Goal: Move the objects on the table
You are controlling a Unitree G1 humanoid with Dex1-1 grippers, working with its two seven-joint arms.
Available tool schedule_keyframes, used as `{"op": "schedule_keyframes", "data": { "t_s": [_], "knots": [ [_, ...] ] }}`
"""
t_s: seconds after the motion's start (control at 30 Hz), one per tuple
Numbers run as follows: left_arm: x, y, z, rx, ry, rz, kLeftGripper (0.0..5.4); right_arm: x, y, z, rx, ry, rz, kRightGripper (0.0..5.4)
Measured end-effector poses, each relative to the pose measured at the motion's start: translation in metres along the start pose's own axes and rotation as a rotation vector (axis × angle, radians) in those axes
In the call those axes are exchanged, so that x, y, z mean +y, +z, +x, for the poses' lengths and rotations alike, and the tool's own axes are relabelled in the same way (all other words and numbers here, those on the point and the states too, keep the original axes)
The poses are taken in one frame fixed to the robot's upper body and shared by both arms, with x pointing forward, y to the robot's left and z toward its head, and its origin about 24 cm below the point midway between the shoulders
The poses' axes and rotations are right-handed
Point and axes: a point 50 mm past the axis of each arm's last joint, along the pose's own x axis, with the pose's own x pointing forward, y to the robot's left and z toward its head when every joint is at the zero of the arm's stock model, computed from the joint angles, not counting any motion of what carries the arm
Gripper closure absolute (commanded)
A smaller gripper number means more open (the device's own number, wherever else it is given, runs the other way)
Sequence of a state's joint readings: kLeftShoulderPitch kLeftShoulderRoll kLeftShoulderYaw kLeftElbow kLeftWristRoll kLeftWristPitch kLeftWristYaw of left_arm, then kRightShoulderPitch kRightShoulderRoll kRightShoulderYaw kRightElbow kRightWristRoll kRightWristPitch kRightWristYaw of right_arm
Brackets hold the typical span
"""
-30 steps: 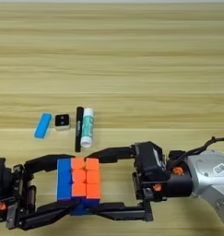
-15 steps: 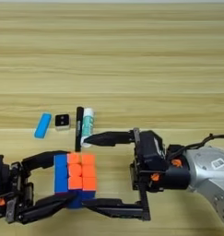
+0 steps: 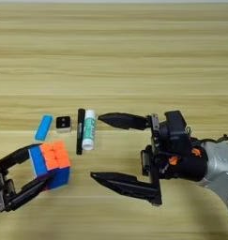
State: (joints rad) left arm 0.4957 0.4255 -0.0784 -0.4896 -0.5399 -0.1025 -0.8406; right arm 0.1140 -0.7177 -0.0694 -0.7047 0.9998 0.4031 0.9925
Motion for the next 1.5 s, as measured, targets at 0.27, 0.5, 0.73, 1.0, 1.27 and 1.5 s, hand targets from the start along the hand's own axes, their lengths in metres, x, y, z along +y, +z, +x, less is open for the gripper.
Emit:
{"op": "schedule_keyframes", "data": {
  "t_s": [0.27, 0.5, 0.73, 1.0, 1.27, 1.5],
  "knots": [
    [0.023, -0.014, -0.024, 0.034, 0.275, 0.155, 2.11, -0.006, -0.005, -0.007, -0.014, -0.085, 0.004, 0.0],
    [0.045, -0.018, -0.051, 0.058, 0.55, 0.249, 2.11, -0.008, -0.01, -0.011, -0.007, -0.129, -0.01, 0.0],
    [0.061, -0.027, -0.066, 0.129, 0.726, 0.359, 2.11, -0.011, -0.013, -0.013, 0.004, -0.156, -0.022, 0.0],
    [0.067, -0.047, -0.074, 0.239, 0.823, 0.406, 2.11, -0.009, -0.019, -0.012, 0.006, -0.17, -0.025, 0.0],
    [0.066, -0.054, -0.067, 0.232, 0.844, 0.394, 2.11, -0.009, -0.019, -0.012, 0.009, -0.17, -0.025, 0.0],
    [0.059, -0.06, -0.07, 0.253, 0.847, 0.368, 1.38, -0.009, -0.019, -0.012, 0.008, -0.167, -0.025, 0.0]
  ]
}}
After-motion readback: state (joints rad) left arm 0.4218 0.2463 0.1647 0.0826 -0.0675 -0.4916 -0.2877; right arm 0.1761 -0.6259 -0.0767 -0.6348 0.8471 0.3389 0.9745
